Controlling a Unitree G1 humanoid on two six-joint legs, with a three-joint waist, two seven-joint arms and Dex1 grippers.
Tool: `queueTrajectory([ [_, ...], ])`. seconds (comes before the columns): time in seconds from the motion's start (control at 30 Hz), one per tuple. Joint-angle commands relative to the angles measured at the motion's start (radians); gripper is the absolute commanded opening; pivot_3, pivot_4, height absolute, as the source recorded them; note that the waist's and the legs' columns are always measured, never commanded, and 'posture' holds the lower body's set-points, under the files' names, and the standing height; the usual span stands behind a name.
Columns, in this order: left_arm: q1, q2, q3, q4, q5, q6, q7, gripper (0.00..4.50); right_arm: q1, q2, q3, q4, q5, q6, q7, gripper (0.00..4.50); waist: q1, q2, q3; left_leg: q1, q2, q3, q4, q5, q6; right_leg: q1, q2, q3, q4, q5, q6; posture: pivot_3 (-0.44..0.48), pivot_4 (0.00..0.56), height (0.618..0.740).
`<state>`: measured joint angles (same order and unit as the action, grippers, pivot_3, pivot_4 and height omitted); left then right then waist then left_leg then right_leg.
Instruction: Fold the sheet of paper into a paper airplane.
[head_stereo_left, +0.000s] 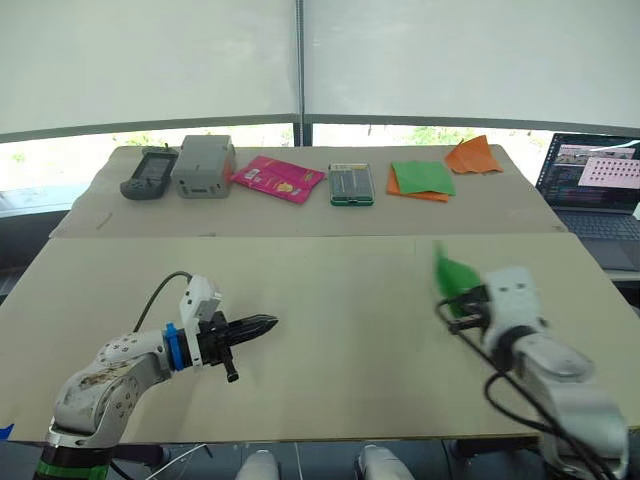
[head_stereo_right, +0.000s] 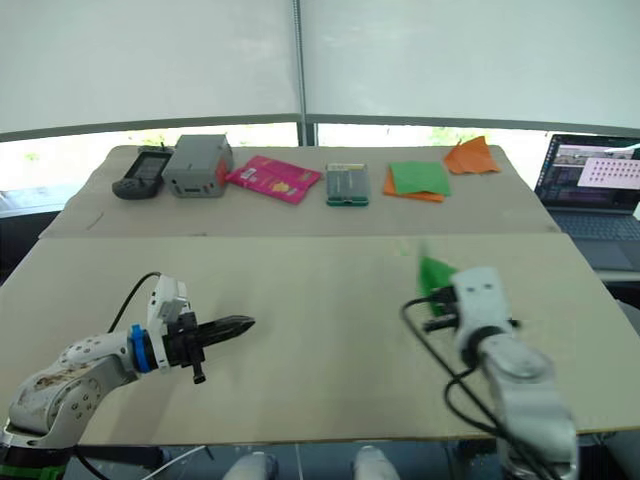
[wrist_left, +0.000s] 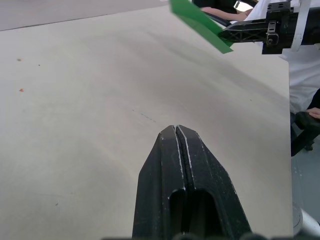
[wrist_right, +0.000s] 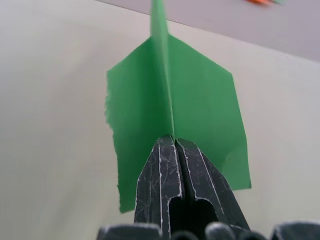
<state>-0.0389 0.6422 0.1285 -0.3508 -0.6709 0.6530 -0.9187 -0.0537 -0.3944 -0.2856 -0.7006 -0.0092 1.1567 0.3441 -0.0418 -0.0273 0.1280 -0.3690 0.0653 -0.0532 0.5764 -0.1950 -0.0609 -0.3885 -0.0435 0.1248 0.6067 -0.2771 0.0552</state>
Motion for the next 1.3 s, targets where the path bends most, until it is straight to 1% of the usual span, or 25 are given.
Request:
queueTrajectory([
  [0.03, -0.018, -0.004, -0.012, -0.012, 0.001, -0.014, 0.005, 0.00, 0.008, 0.003, -0.059, 0.007, 0.029, 0.020, -0.004, 0.01, -0.005, 0.000, 0.000, 0.000, 0.000, 0.000, 0.000, 0.000, 0.000, 0.000, 0.000, 0.000, 0.000, 0.000, 0.000, 0.000, 0.150, 0.740],
  [0.2, -0.029, -0.007, -0.024, -0.003, 0.007, -0.018, 0.013, 0.00, 0.017, 0.039, -0.071, 0.031, 0.068, 0.041, -0.014, 0.01, -0.008, 0.003, 0.001, 0.000, 0.000, 0.000, 0.000, 0.000, 0.000, 0.000, 0.000, 0.000, 0.001, 0.000, 0.000, 0.000, 0.150, 0.740],
  [0.43, -0.022, -0.010, -0.038, -0.003, 0.027, -0.032, 0.015, 0.00, 0.044, 0.006, -0.018, 0.041, 0.089, 0.065, -0.016, 0.01, -0.002, 0.003, 0.001, 0.000, 0.000, 0.000, 0.000, 0.000, 0.000, 0.000, 0.000, 0.001, 0.000, 0.000, 0.000, 0.000, 0.150, 0.740],
  [0.63, -0.016, -0.009, -0.046, -0.002, 0.043, -0.044, 0.010, 0.00, 0.023, 0.019, -0.078, 0.024, 0.147, 0.028, -0.002, 1.97, -0.003, 0.002, 0.001, 0.000, 0.000, 0.000, 0.000, 0.000, 0.000, 0.000, 0.000, 0.001, -0.001, 0.000, 0.000, 0.000, 0.150, 0.740],
  [0.73, -0.016, -0.010, -0.048, 0.002, 0.055, -0.057, 0.014, 0.00, -0.013, 0.029, -0.116, -0.001, 0.197, 0.029, 0.011, 3.01, -0.004, 0.003, 0.002, 0.000, 0.000, 0.000, 0.000, 0.000, 0.000, 0.000, 0.000, 0.001, -0.001, 0.000, 0.000, 0.000, 0.150, 0.740],
  [0.87, -0.023, -0.030, -0.029, 0.015, 0.094, -0.108, 0.059, 0.00, -0.061, 0.021, -0.171, -0.044, 0.309, -0.020, 0.086, 4.41, -0.005, 0.003, 0.003, 0.000, 0.000, 0.000, 0.000, 0.000, 0.000, 0.000, 0.000, 0.001, -0.001, 0.000, 0.000, 0.000, 0.150, 0.740],
  [0.97, -0.019, -0.052, -0.002, 0.017, 0.140, -0.144, 0.132, 0.00, -0.034, 0.001, -0.174, -0.077, 0.383, -0.145, 0.179, 4.46, -0.002, 0.004, 0.002, 0.000, 0.000, 0.000, 0.000, 0.000, 0.000, 0.001, 0.000, 0.001, -0.001, 0.000, 0.000, 0.000, 0.150, 0.740],
  [1.07, 0.004, -0.068, 0.025, 0.015, 0.182, -0.167, 0.203, 0.00, 0.057, -0.001, -0.128, -0.115, 0.420, -0.324, 0.275, 4.46, -0.002, 0.003, 0.002, 0.000, 0.000, 0.000, -0.001, 0.000, 0.000, 0.001, 0.000, 0.001, -0.001, 0.000, 0.000, 0.000, 0.150, 0.740],
  [1.17, 0.046, -0.074, 0.052, 0.022, 0.216, -0.209, 0.237, 0.00, 0.218, -0.038, -0.014, -0.100, 0.359, -0.505, 0.353, 4.46, -0.003, 0.003, 0.002, 0.000, 0.000, 0.000, -0.001, 0.000, 0.000, 0.001, 0.000, 0.001, -0.001, 0.000, 0.000, 0.000, 0.150, 0.740],
  [1.27, 0.083, -0.083, 0.076, 0.032, 0.225, -0.239, 0.254, 0.00, 0.306, -0.053, 0.048, -0.028, 0.299, -0.657, 0.363, 4.46, -0.003, 0.002, 0.002, 0.000, 0.000, 0.000, -0.001, 0.000, -0.001, 0.001, 0.000, 0.001, -0.002, 0.000, 0.000, 0.000, 0.150, 0.740],
  [1.3, 0.094, -0.086, 0.082, 0.038, 0.232, -0.257, 0.255, 0.00, 0.324, -0.058, 0.066, 0.003, 0.279, -0.701, 0.363, 4.46, -0.004, 0.001, 0.003, 0.000, 0.000, 0.000, -0.001, -0.003, -0.005, 0.001, 0.000, 0.001, -0.002, 0.000, 0.000, 0.000, 0.150, 0.740],
])
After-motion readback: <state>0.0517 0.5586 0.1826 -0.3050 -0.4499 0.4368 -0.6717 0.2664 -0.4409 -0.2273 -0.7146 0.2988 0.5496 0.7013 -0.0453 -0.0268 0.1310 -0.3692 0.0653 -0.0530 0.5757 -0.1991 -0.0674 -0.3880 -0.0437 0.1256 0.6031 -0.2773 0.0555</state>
